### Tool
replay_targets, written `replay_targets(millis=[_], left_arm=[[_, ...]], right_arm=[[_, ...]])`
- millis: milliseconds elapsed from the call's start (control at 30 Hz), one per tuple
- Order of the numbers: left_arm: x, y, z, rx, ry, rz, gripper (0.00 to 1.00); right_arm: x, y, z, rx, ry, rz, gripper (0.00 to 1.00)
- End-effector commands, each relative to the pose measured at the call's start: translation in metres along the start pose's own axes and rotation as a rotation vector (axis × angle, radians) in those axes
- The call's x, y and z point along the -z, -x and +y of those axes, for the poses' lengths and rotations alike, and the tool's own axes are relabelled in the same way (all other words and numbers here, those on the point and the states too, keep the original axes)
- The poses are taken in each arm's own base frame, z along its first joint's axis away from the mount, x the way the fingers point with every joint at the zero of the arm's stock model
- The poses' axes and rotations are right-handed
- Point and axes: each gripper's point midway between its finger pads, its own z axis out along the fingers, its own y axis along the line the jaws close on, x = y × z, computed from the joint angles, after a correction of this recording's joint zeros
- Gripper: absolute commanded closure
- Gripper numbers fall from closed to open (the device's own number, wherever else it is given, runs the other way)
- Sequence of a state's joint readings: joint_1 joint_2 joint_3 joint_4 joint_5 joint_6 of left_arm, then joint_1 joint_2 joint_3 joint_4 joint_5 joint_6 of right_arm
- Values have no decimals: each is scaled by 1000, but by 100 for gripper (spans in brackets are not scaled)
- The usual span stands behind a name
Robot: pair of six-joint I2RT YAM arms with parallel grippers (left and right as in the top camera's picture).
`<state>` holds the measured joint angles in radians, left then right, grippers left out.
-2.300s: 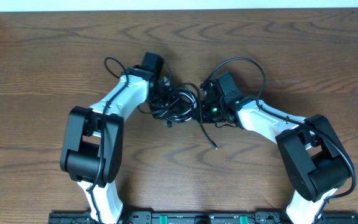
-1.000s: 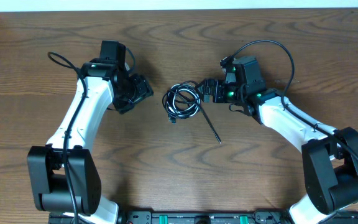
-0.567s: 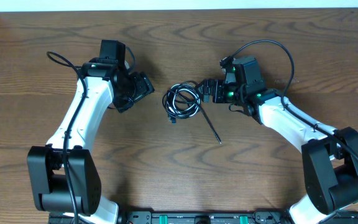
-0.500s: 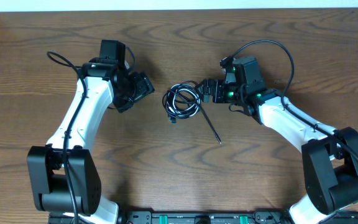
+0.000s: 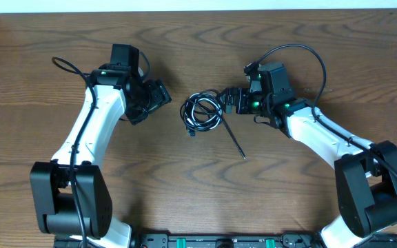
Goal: Untangle cables
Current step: 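Open both grippers, release the coil onto the table and back away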
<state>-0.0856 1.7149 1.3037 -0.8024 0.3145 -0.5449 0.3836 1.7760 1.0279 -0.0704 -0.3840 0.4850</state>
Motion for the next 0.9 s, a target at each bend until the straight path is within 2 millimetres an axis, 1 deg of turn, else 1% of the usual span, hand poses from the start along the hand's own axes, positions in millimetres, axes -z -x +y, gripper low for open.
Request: replay_targets(millis=[0, 633, 867], left_arm=[[2, 4, 0, -10, 5, -17, 20], [2, 5, 0, -12, 5, -17, 20], [2, -1, 4, -5, 21, 5, 20]], right_arm=[[0, -1, 1, 24, -7, -2, 1], [-1, -1, 2, 25, -6, -1, 1], [-1, -1, 2, 25, -6, -1, 1]])
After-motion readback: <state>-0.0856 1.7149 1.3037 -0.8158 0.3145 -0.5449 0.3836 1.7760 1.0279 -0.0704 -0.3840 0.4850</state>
